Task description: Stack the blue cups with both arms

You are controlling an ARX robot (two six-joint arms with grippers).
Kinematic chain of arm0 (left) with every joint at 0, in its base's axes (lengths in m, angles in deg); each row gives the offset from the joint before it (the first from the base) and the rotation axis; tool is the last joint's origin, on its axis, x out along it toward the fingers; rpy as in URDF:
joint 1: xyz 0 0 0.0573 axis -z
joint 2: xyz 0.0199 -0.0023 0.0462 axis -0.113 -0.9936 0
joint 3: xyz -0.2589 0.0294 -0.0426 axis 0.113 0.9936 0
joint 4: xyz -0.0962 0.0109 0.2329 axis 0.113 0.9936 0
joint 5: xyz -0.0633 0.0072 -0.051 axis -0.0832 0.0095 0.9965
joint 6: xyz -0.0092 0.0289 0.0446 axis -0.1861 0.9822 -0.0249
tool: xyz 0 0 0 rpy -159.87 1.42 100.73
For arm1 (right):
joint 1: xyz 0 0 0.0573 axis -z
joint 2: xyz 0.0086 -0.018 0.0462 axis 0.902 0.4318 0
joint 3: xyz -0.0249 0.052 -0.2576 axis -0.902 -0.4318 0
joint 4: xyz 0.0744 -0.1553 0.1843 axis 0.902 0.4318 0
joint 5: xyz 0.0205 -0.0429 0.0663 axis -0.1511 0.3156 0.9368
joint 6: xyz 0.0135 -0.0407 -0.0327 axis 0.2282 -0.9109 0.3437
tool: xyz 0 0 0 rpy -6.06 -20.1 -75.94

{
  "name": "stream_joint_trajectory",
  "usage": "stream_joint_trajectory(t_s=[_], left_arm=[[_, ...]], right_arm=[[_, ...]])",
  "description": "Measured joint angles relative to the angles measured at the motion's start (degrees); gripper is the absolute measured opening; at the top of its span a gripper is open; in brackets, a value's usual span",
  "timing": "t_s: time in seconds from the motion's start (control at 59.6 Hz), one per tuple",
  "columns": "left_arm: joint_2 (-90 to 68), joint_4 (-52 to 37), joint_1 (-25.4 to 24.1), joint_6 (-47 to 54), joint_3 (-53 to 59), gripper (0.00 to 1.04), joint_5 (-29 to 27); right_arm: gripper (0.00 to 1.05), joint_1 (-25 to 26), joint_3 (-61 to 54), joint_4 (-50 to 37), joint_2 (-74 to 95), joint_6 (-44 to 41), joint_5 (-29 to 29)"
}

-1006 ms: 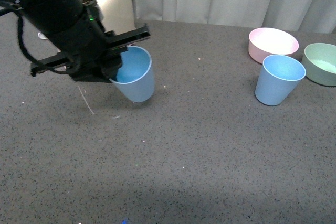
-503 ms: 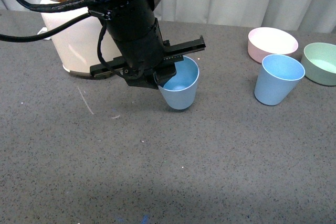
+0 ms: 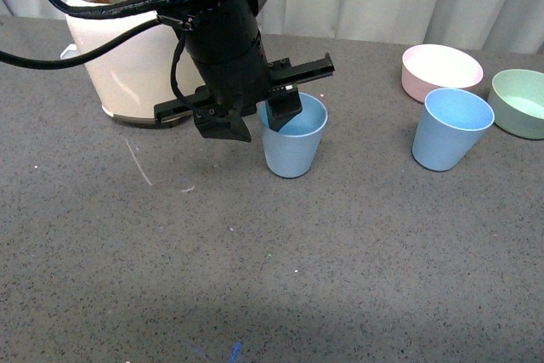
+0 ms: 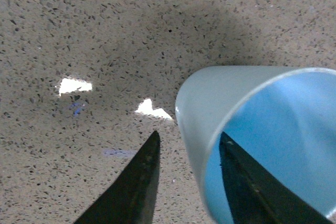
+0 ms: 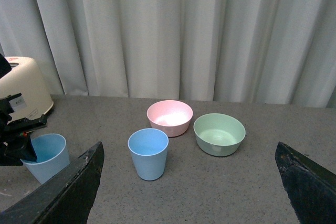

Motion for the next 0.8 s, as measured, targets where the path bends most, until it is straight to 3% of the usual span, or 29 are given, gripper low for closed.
stream_joint_trajectory(t_s=[0.134,0.369,0.402,0.486,0.52,0.687,0.738,0.805], left_arm=[[2.4,-1.8,0.0,-0.7,0.6,0.64,0.4],[8.5,-5.2,-0.3,0.0,3.6,1.0,-0.6],[8.9,-7.0,-0.3,1.5,4.4,0.99,-2.3],[11.8,-31.5,-0.4,13.0,16.5,0.84,-16.3],[13.1,-40.7,-0.9,17.7,22.2,0.79,-19.3],[20.4,-82.6,-5.4,31.7,45.1,0.52,-19.0],[25.4,-89.2,-7.1,33.7,50.2,0.41,-18.0],[29.9,-91.5,-8.8,34.6,54.6,0.31,-16.8]], right_arm=[[0.95,0.0,0.0,0.0,0.0,0.0,0.0],[0.95,0.0,0.0,0.0,0.0,0.0,0.0],[0.95,0.0,0.0,0.0,0.0,0.0,0.0],[0.95,0.0,0.0,0.0,0.0,0.0,0.0],[0.95,0.0,0.0,0.0,0.0,0.0,0.0],[0.95,0.0,0.0,0.0,0.0,0.0,0.0],[0.95,0.0,0.0,0.0,0.0,0.0,0.0],[0.95,0.0,0.0,0.0,0.0,0.0,0.1]])
